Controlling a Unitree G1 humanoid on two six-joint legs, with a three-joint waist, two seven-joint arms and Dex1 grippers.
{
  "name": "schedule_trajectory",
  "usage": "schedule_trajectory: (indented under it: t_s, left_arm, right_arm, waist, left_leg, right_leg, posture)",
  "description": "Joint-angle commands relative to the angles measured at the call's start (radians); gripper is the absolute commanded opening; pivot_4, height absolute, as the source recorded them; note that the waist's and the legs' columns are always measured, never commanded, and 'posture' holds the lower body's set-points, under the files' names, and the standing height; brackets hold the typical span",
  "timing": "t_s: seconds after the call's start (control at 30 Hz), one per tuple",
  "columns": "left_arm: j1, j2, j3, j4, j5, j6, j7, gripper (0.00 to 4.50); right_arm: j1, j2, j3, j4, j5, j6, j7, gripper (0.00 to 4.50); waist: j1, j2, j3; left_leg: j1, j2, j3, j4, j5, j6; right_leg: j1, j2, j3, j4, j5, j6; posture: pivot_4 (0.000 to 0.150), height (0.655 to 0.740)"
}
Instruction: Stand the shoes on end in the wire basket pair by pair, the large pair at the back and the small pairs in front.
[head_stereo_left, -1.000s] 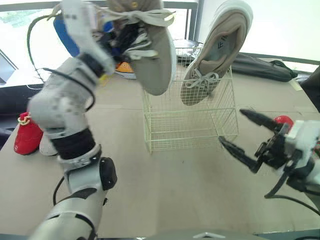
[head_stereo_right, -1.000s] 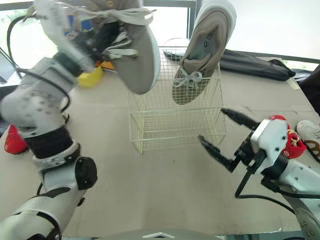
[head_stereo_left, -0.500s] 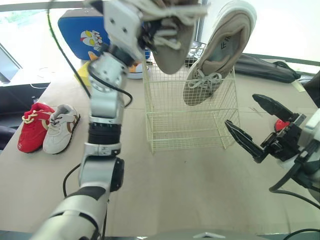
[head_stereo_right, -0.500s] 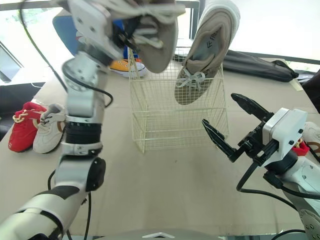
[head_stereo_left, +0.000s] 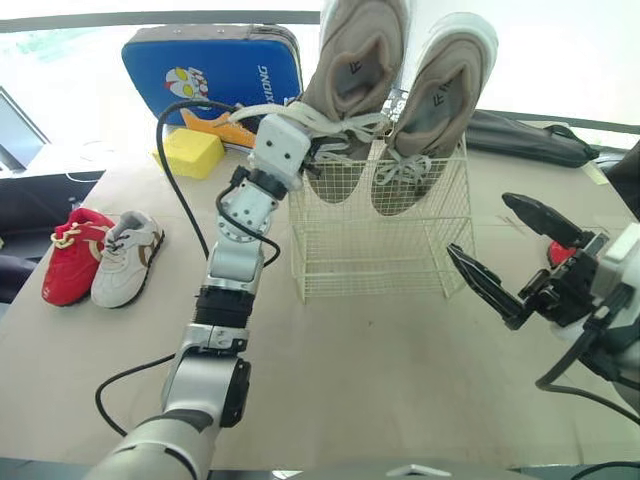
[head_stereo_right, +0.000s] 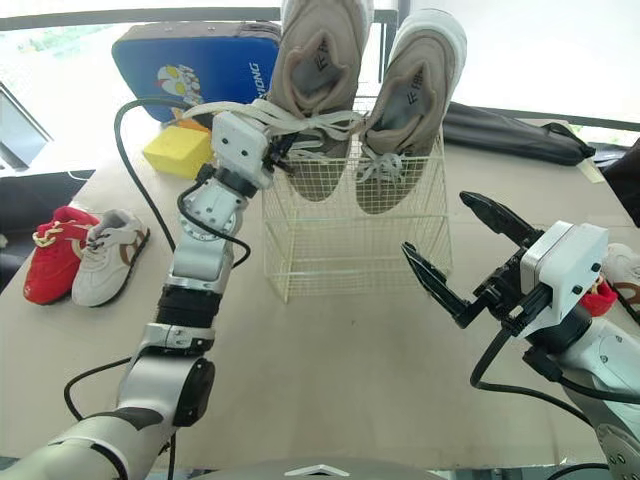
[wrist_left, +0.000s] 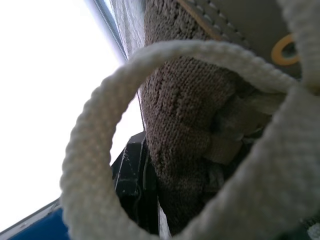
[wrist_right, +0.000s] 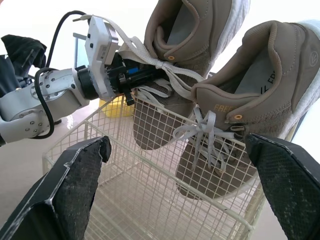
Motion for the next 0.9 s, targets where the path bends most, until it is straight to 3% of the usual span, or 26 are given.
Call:
schedule_trajectory:
  t_s: [0.03,0.1,0.27,0.4,0.57,0.63,0.7,0.8,0.9]
  left_arm:
    - [0.083,0.049,0.038,-0.122,-0.088,0.174,-0.062,2.93]
    - [0.122,0.098,0.063,-0.276,-0.18,0.319,-0.116,3.93]
    - [0.195,0.265,0.15,-0.501,-0.427,0.679,-0.248,3.93]
    - [0.237,0.362,0.218,-0.57,-0.568,0.84,-0.313,3.93]
    - [0.294,0.446,0.336,-0.674,-0.911,1.096,-0.395,3.93]
    - [0.338,0.499,0.357,-0.741,-1.06,1.184,-0.452,4.47]
    - [0.381,0.571,0.346,-0.796,-1.187,1.264,-0.522,4.49]
    - [0.37,0.599,0.279,-0.832,-1.267,1.299,-0.531,4.49]
    - [0.294,0.565,0.178,-0.839,-1.267,1.296,-0.521,4.49]
  right_arm:
    - [-0.008,-0.013,0.004,-0.033,0.021,-0.014,-0.001,4.5]
    - [-0.021,-0.019,0.013,-0.022,0.037,-0.009,0.018,4.5]
    - [-0.044,-0.03,0.023,0.041,0.046,-0.016,0.077,4.5]
    - [-0.066,-0.034,0.038,0.074,0.048,-0.009,0.105,4.5]
    - [-0.055,-0.057,-0.009,0.122,0.053,0.038,0.088,4.5]
    - [-0.027,-0.068,-0.05,0.152,0.08,0.07,0.08,4.5]
    - [0.02,-0.07,-0.125,0.192,0.169,0.108,0.075,4.5]
    - [0.124,-0.064,-0.232,0.243,0.074,0.104,0.076,4.5]
    - [0.259,-0.053,-0.34,0.285,-0.017,0.092,0.099,4.5]
  waist:
    - [-0.006,0.001,-0.002]
    - [-0.015,0.002,-0.002]
    - [-0.027,0.006,0.003]
    - [-0.023,0.005,0.004]
    - [-0.023,0.004,0.004]
    - [-0.024,0.003,0.005]
    - [-0.026,0.003,0.005]
    - [-0.017,0.004,0.006]
    - [-0.001,0.004,0.005]
  left_leg:
    - [0.0,0.0,0.0,0.0,0.0,0.0]
    - [0.001,0.001,0.001,0.0,0.0,0.001]
    - [0.0,0.003,0.0,-0.001,0.0,0.0]
    - [0.0,0.003,0.001,-0.001,-0.001,0.001]
    - [0.0,0.003,0.0,-0.001,-0.001,0.001]
    - [0.0,0.003,0.0,-0.001,-0.001,0.001]
    - [0.0,0.003,0.0,-0.002,-0.002,0.001]
    - [0.0,0.003,0.001,-0.002,-0.002,0.002]
    - [0.0,0.002,0.001,-0.001,-0.003,0.001]
  right_leg:
    - [0.0,0.0,0.0,0.0,0.0,0.0]
    - [0.0,0.002,0.001,0.0,0.0,0.0]
    - [-0.001,0.005,0.001,0.0,0.0,-0.001]
    - [-0.001,0.005,0.001,-0.001,0.0,-0.001]
    - [-0.001,0.004,0.001,-0.001,-0.003,-0.005]
    - [-0.001,0.004,0.001,-0.001,-0.003,-0.005]
    - [-0.002,0.004,0.002,-0.001,-0.003,-0.005]
    - [-0.001,0.003,0.002,-0.001,-0.003,-0.006]
    - [-0.001,0.002,0.003,-0.001,-0.003,-0.005]
  posture:
    - [0.15,0.74]
    - [0.15,0.74]
    - [0.15,0.74]
    - [0.15,0.74]
    - [0.15,0.74]
    - [0.15,0.74]
    - [0.15,0.74]
    - [0.15,0.74]
    - [0.15,0.74]
